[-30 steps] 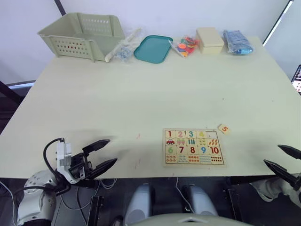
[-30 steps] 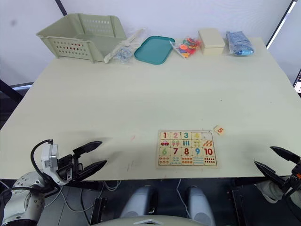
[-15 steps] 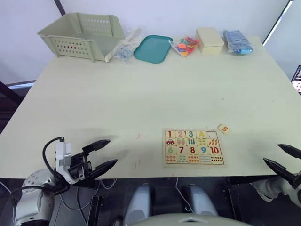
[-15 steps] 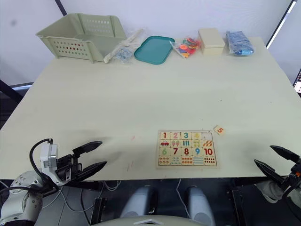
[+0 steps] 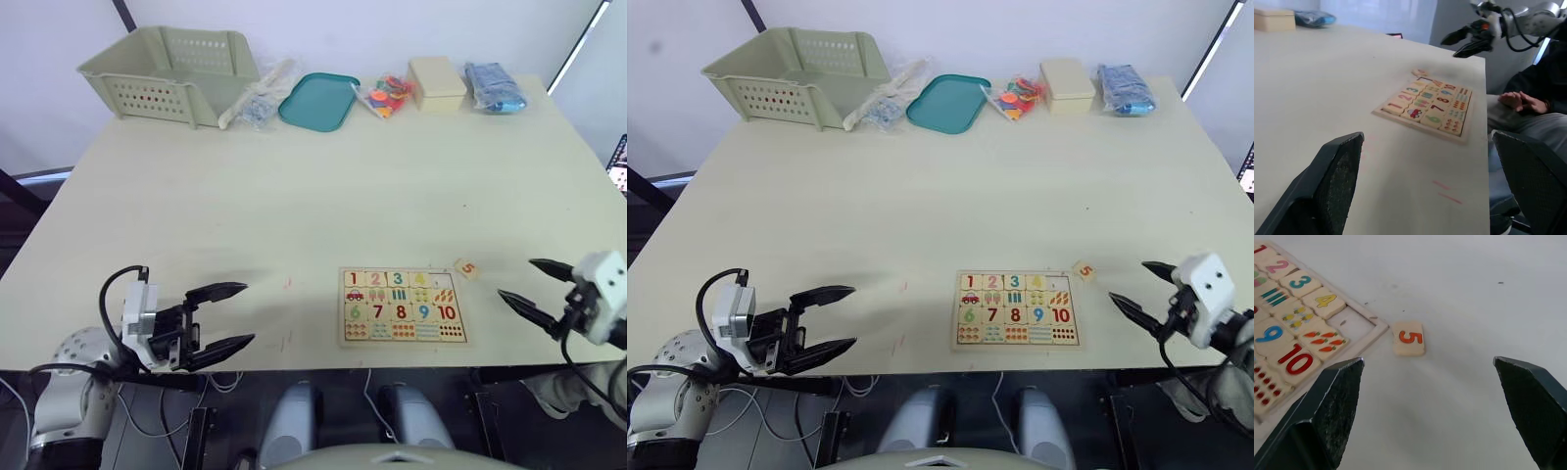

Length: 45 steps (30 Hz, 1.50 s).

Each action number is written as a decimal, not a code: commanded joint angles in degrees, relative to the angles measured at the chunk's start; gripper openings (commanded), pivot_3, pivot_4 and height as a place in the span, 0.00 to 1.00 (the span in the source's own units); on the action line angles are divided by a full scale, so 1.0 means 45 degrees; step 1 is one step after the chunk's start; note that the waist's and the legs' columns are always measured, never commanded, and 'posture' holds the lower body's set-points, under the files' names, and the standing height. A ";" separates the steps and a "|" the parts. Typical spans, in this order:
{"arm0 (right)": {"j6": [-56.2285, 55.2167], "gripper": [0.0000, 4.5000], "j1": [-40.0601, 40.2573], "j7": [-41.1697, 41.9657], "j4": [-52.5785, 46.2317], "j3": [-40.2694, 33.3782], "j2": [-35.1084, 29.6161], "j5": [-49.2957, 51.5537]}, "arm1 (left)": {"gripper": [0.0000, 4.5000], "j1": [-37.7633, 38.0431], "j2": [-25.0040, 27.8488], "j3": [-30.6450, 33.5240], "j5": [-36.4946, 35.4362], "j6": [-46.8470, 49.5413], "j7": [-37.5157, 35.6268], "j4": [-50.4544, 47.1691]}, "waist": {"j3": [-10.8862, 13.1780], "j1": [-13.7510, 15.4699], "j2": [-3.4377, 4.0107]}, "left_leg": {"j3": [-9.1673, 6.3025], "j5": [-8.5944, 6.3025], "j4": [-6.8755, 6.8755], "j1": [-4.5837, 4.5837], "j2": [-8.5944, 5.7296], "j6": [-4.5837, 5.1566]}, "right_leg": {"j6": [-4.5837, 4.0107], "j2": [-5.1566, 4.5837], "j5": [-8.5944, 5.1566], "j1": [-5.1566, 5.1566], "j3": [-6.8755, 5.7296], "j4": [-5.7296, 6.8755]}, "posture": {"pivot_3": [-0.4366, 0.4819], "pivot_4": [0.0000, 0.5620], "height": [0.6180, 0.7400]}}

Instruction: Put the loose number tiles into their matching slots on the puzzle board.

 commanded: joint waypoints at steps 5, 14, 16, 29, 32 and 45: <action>0.3201 0.99 -0.2809 -0.0655 0.0857 0.2133 -0.0580 0.0040 | 1.00 -0.0383 0.0131 0.0131 -0.0574 0.0354 0.0028 -0.0772 | -0.0001 0.0021 -0.0001 | -0.0013 0.0000 -0.0002 -0.0012 -0.0011 0.0000 | -0.0001 0.0003 0.0000 -0.0001 -0.0006 0.0000 | 0.48 0.27 1.00; 0.3093 0.99 -0.3973 -0.0914 0.1754 0.3395 -0.0197 -0.0568 | 1.00 -0.0381 -0.0029 0.0388 -0.0956 0.0578 0.0342 -0.1025 | 0.0000 0.0002 -0.0001 | -0.0012 0.0000 0.0000 -0.0011 -0.0015 0.0001 | 0.0015 0.0007 0.0007 -0.0001 -0.0006 0.0000 | 0.48 0.27 1.00; 0.3001 0.99 -0.4033 -0.0964 0.1802 0.3520 -0.0085 -0.0666 | 1.00 -0.0329 -0.0055 0.0394 -0.0915 0.0516 0.0359 -0.0929 | 0.0000 0.0005 -0.0001 | -0.0011 0.0000 0.0000 -0.0013 -0.0017 0.0001 | 0.0018 0.0007 0.0009 -0.0001 -0.0006 0.0000 | 0.48 0.27 1.00; 0.2516 0.57 -0.3381 -0.1393 0.1628 0.3541 0.0322 -0.1143 | 1.00 -0.0298 -0.0315 0.0285 -0.0756 0.0411 0.0574 -0.0710 | -0.0005 -0.0012 -0.0009 | -0.0012 0.0000 0.0001 -0.0010 -0.0015 0.0001 | 0.0019 0.0014 0.0010 0.0000 -0.0005 0.0000 | 0.48 0.27 1.00; 0.2420 0.57 -0.3241 -0.1501 0.1433 0.3550 0.0418 -0.1139 | 1.00 -0.0342 -0.0341 0.0229 -0.0665 0.0359 0.0565 -0.0567 | -0.0006 -0.0011 -0.0010 | -0.0013 0.0000 0.0001 -0.0009 -0.0015 0.0001 | 0.0016 0.0015 0.0008 0.0000 -0.0006 0.0001 | 0.48 0.27 1.00; 0.2295 0.20 -0.3107 -0.1458 0.1360 0.3479 0.0430 -0.1103 | 1.00 -0.0348 -0.0392 0.0119 -0.0634 0.0324 0.0639 -0.0575 | -0.0006 -0.0010 -0.0011 | -0.0013 0.0000 0.0001 -0.0010 -0.0014 0.0001 | 0.0016 0.0016 0.0008 0.0000 -0.0005 0.0000 | 0.48 0.27 1.00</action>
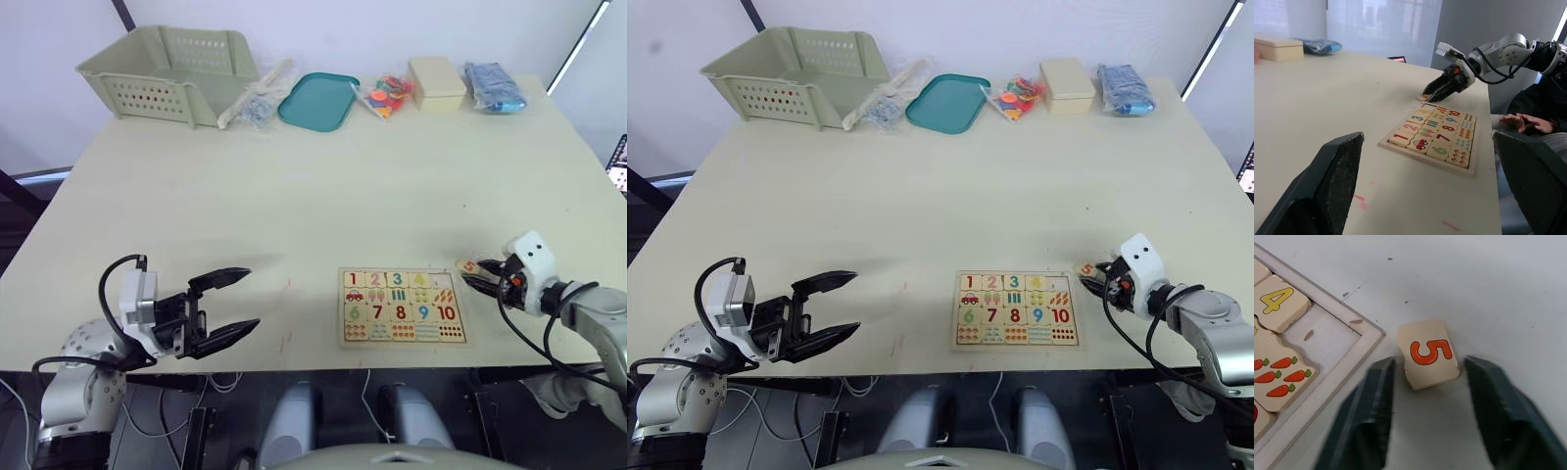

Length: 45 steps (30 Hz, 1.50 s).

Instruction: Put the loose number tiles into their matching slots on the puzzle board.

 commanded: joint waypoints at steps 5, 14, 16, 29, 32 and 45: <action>-0.0217 0.19 -0.0033 0.0360 -0.0561 -0.0126 -0.0590 -0.0229 | 1.00 0.0094 -0.0062 0.0066 -0.0003 -0.0121 0.0060 -0.0204 | 0.0001 0.0002 0.0002 | 0.0002 0.0000 0.0000 0.0000 0.0000 0.0000 | -0.0001 0.0000 -0.0001 -0.0001 0.0000 0.0000 | 0.48 0.27 1.00; 0.3736 0.19 -0.3059 0.2565 -0.3506 0.1554 -0.4558 0.0559 | 1.00 0.0247 -0.0021 0.0131 -0.0010 -0.0108 0.0078 -0.0249 | 0.0028 -0.0127 0.0047 | -0.0015 0.0000 -0.0004 -0.0002 0.0013 0.0000 | -0.0012 -0.0004 -0.0006 -0.0030 0.0013 0.0010 | 0.48 0.27 1.00; 0.4211 0.19 -0.4491 0.2775 -0.3671 0.2715 -0.5266 -0.0147 | 1.00 0.0250 -0.0045 0.0083 0.0026 -0.0121 0.0094 -0.0235 | 0.0030 -0.0192 0.0044 | -0.0021 0.0000 -0.0007 -0.0004 0.0017 0.0000 | -0.0015 0.0000 -0.0008 -0.0031 0.0004 0.0005 | 0.48 0.27 1.00; 0.5749 0.19 -0.9448 0.4863 -0.3683 0.7655 -0.5616 -0.1697 | 1.00 0.0322 -0.0196 -0.0009 0.0153 -0.0176 0.0111 -0.0362 | 0.0041 -0.0304 0.0046 | -0.0032 0.0000 -0.0004 -0.0029 0.0036 0.0000 | -0.0023 -0.0037 -0.0013 -0.0062 0.0003 -0.0001 | 0.48 0.27 1.00; 0.5749 0.19 -0.9646 0.5142 -0.3490 0.8104 -0.5346 -0.1822 | 1.00 0.0333 -0.0169 0.0043 0.0143 -0.0204 0.0057 -0.0304 | 0.0042 -0.0300 0.0047 | -0.0032 0.0000 -0.0004 -0.0030 0.0035 -0.0001 | -0.0022 -0.0038 -0.0012 -0.0063 0.0003 -0.0001 | 0.48 0.27 1.00; 0.5178 0.19 -1.0142 0.5612 -0.2183 0.9905 -0.3905 -0.3368 | 1.00 0.0361 -0.0176 0.0000 0.0160 -0.0202 0.0068 -0.0360 | 0.0042 -0.0313 0.0047 | -0.0035 0.0000 -0.0005 -0.0030 0.0032 -0.0001 | -0.0004 -0.0036 -0.0001 -0.0066 0.0001 0.0003 | 0.48 0.27 1.00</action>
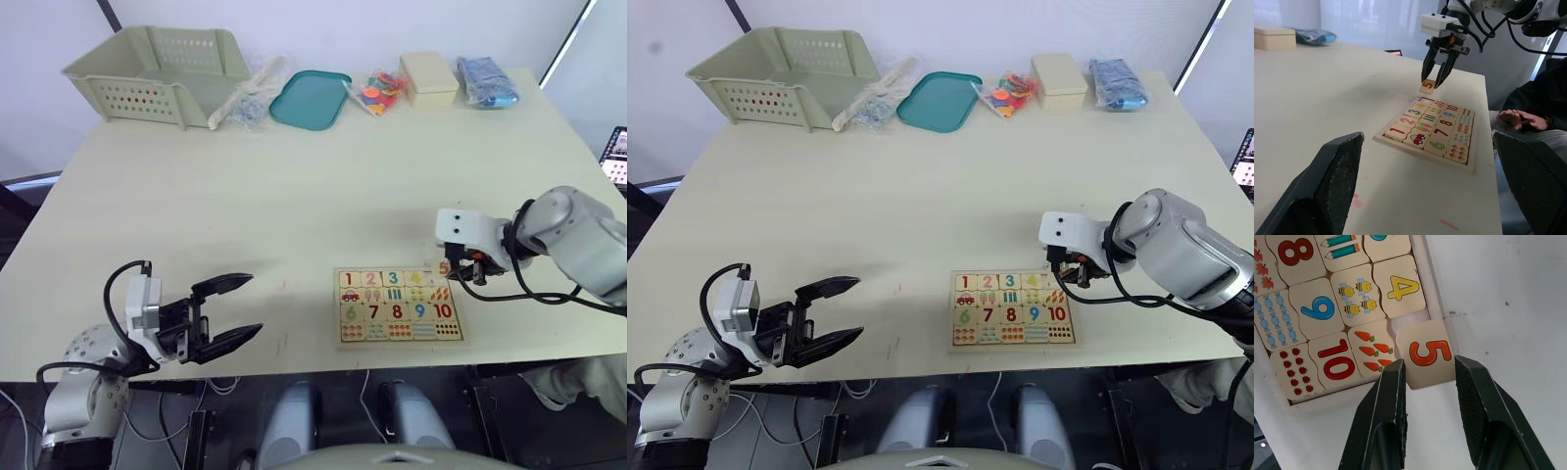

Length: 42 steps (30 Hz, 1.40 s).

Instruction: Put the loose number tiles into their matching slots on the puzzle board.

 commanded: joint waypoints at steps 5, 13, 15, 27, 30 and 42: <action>-0.0230 0.19 -0.0262 0.0246 0.0229 0.0347 0.0398 -0.0768 | 1.00 0.0135 -0.0057 0.0069 -0.0087 -0.0186 0.0041 -0.0392 | 0.0001 0.0002 0.0001 | 0.0001 0.0000 0.0000 -0.0001 0.0000 0.0000 | 0.0000 0.0000 0.0000 -0.0001 0.0000 0.0000 | 0.48 0.27 1.00; -0.0236 0.19 -0.0146 0.0404 0.0345 0.0369 0.0574 -0.1030 | 1.00 0.0102 -0.0153 0.0014 -0.0037 -0.0234 0.0096 -0.0367 | 0.0001 0.0002 0.0001 | -0.0002 0.0000 0.0000 -0.0001 -0.0002 0.0000 | 0.0000 0.0000 0.0000 -0.0001 -0.0001 0.0001 | 0.48 0.27 1.00; -0.0214 0.19 -0.0127 0.0422 0.0360 0.0356 0.0612 -0.1067 | 1.00 0.0093 -0.0178 -0.0012 -0.0028 -0.0233 0.0113 -0.0382 | 0.0001 0.0004 0.0001 | -0.0001 0.0000 0.0000 -0.0001 -0.0002 0.0000 | 0.0001 -0.0001 0.0001 -0.0001 -0.0001 0.0000 | 0.48 0.27 1.00; 0.0018 0.19 0.0001 0.0456 0.0290 0.0290 0.0789 -0.1126 | 1.00 0.0096 -0.0224 -0.0091 -0.0034 -0.0208 0.0175 -0.0455 | 0.0001 0.0003 0.0001 | -0.0003 0.0000 0.0000 -0.0001 -0.0004 0.0000 | 0.0002 -0.0001 0.0002 0.0000 -0.0001 0.0001 | 0.48 0.27 1.00; 0.0066 0.19 0.0027 0.0458 0.0250 0.0290 0.0790 -0.1112 | 1.00 0.0119 -0.0223 -0.0097 -0.0034 -0.0226 0.0191 -0.0460 | 0.0001 0.0003 0.0001 | -0.0003 0.0000 0.0000 -0.0001 -0.0004 0.0000 | 0.0000 -0.0001 0.0001 -0.0001 -0.0001 0.0000 | 0.48 0.27 1.00; 0.0133 0.19 0.0013 0.0507 0.0215 0.0331 0.0811 -0.1092 | 1.00 0.0158 -0.0223 -0.0152 -0.0053 -0.0257 0.0239 -0.0494 | 0.0001 0.0002 0.0001 | -0.0003 0.0000 0.0000 -0.0001 -0.0004 0.0000 | 0.0000 -0.0001 0.0001 -0.0001 -0.0001 0.0001 | 0.48 0.27 1.00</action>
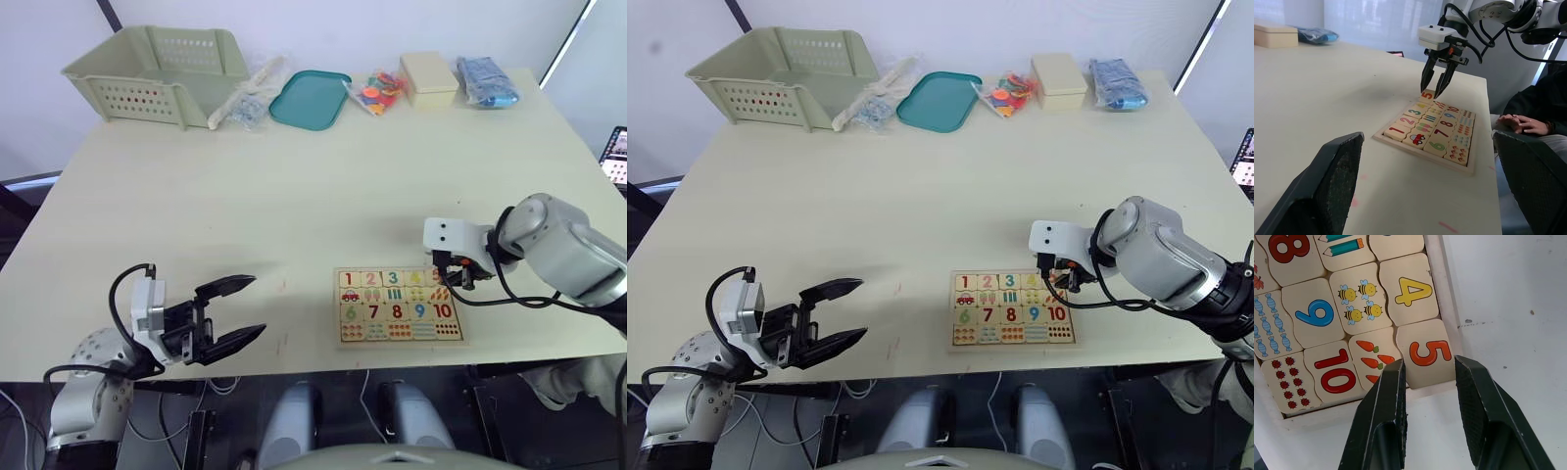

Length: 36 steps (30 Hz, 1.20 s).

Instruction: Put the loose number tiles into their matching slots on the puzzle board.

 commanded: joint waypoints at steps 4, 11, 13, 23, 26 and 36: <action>0.0088 0.19 -0.0051 0.0078 -0.0276 -0.0221 -0.0028 -0.0045 | 1.00 0.0032 0.0029 0.0039 -0.0071 -0.0171 0.0018 -0.0519 | 0.0000 0.0000 0.0000 | 0.0000 0.0000 0.0000 0.0000 -0.0001 0.0000 | 0.0001 0.0000 0.0001 0.0000 0.0000 0.0000 | 0.48 0.27 1.00; 0.0137 0.19 -0.0046 0.0057 -0.0273 -0.0232 0.0031 -0.0033 | 1.00 0.0029 0.0044 0.0003 -0.0075 -0.0151 0.0074 -0.0568 | 0.0000 0.0000 0.0000 | 0.0000 0.0000 0.0000 0.0000 0.0000 0.0000 | 0.0000 0.0000 0.0000 0.0000 0.0000 0.0000 | 0.48 0.27 1.00; 0.0160 0.19 -0.0044 0.0048 -0.0277 -0.0233 0.0048 -0.0034 | 1.00 0.0029 0.0041 -0.0006 -0.0073 -0.0148 0.0081 -0.0573 | 0.0000 0.0001 0.0000 | 0.0000 0.0000 0.0000 0.0000 0.0000 0.0000 | 0.0000 0.0000 0.0000 0.0000 0.0000 0.0000 | 0.48 0.27 1.00; 0.0125 0.19 -0.0025 0.0035 -0.0211 -0.0220 0.0043 -0.0071 | 1.00 -0.0055 0.0021 -0.0058 -0.0022 -0.0178 0.0082 -0.0480 | 0.0000 0.0001 0.0000 | 0.0000 0.0000 0.0000 0.0000 -0.0001 0.0000 | 0.0000 0.0000 0.0000 0.0000 0.0000 0.0000 | 0.48 0.27 1.00; 0.0105 0.19 -0.0018 0.0036 -0.0190 -0.0231 0.0011 -0.0086 | 1.00 -0.0088 0.0020 -0.0060 -0.0023 -0.0182 0.0066 -0.0437 | 0.0000 0.0000 0.0000 | 0.0000 0.0000 0.0000 0.0000 -0.0002 0.0000 | -0.0001 0.0000 0.0000 0.0000 0.0000 0.0000 | 0.48 0.27 1.00; 0.0098 0.19 0.0100 0.0030 -0.0259 -0.0268 -0.0089 -0.0100 | 1.00 -0.0084 0.0048 -0.0064 -0.0048 -0.0187 0.0038 -0.0443 | 0.0000 0.0001 0.0000 | 0.0001 0.0000 0.0000 0.0000 -0.0002 0.0000 | 0.0000 0.0000 0.0000 0.0000 0.0000 0.0000 | 0.48 0.27 1.00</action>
